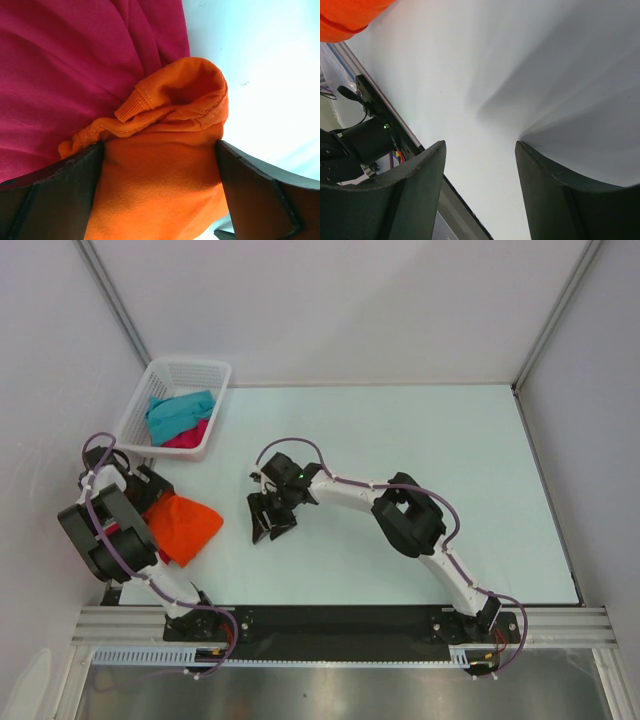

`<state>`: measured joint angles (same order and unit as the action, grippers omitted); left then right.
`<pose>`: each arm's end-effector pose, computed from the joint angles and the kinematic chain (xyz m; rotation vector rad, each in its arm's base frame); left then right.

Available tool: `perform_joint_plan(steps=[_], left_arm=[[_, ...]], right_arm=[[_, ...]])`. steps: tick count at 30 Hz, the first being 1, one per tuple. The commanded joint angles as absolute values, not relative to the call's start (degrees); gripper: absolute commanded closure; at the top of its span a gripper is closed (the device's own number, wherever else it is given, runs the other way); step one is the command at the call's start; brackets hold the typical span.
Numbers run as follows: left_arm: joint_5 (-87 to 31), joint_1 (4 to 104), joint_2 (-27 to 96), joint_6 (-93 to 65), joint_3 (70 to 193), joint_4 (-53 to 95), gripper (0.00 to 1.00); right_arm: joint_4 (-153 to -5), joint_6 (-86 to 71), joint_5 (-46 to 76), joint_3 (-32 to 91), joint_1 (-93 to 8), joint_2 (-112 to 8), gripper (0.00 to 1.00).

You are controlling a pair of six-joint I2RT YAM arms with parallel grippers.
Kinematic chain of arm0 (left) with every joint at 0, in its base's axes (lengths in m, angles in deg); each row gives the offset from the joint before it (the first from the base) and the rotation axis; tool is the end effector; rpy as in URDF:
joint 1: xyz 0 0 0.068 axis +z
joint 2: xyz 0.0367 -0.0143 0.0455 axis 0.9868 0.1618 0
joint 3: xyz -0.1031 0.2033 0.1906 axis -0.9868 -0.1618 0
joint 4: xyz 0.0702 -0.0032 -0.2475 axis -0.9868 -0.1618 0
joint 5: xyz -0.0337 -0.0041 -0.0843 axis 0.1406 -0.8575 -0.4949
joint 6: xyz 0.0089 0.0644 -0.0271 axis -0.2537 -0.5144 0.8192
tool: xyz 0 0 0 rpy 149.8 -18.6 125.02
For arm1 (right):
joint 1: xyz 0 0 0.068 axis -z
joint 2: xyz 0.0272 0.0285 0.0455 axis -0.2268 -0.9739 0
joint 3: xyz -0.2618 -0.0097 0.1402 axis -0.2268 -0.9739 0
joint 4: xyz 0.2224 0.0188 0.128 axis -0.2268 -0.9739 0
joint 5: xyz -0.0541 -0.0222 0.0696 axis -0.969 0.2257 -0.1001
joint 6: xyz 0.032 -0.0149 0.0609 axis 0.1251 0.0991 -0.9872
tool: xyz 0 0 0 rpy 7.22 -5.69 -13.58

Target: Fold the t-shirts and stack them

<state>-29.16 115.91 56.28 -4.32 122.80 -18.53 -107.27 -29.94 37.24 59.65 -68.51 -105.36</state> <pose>0.2767 0.1834 0.1907 -1.2967 2.4808 -0.1813 0.2768 0.4519 0.1533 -0.8590 2.7278 1.1307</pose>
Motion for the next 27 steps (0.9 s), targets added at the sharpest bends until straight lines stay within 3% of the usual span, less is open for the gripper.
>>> perform_joint_plan(steps=[1,5,7,9,16,27], left_arm=[[-34.6,115.8,56.4,-2.5,121.0,-17.9,0.07],[-36.1,116.1,55.5,-2.3,120.5,-17.2,0.25],[-37.0,116.6,55.1,-1.7,119.9,-16.6,0.75],[-37.7,117.2,55.0,-1.4,119.3,-16.1,1.00],[-37.3,117.5,52.9,-0.3,118.7,-16.0,1.00],[-23.3,117.5,45.1,0.7,123.6,-20.6,1.00]], right_arm=[[-110.6,-28.3,34.2,57.5,-68.0,-104.0,0.36],[-110.6,-28.5,33.9,57.3,-67.7,-103.7,0.37],[-110.6,-28.5,33.6,56.8,-67.4,-103.4,0.38],[-110.6,-28.3,33.2,56.0,-67.3,-102.7,0.38],[-110.6,-27.9,32.5,53.3,-66.7,-100.5,0.38],[-110.7,-27.7,32.3,53.2,-66.7,-99.7,0.39]])
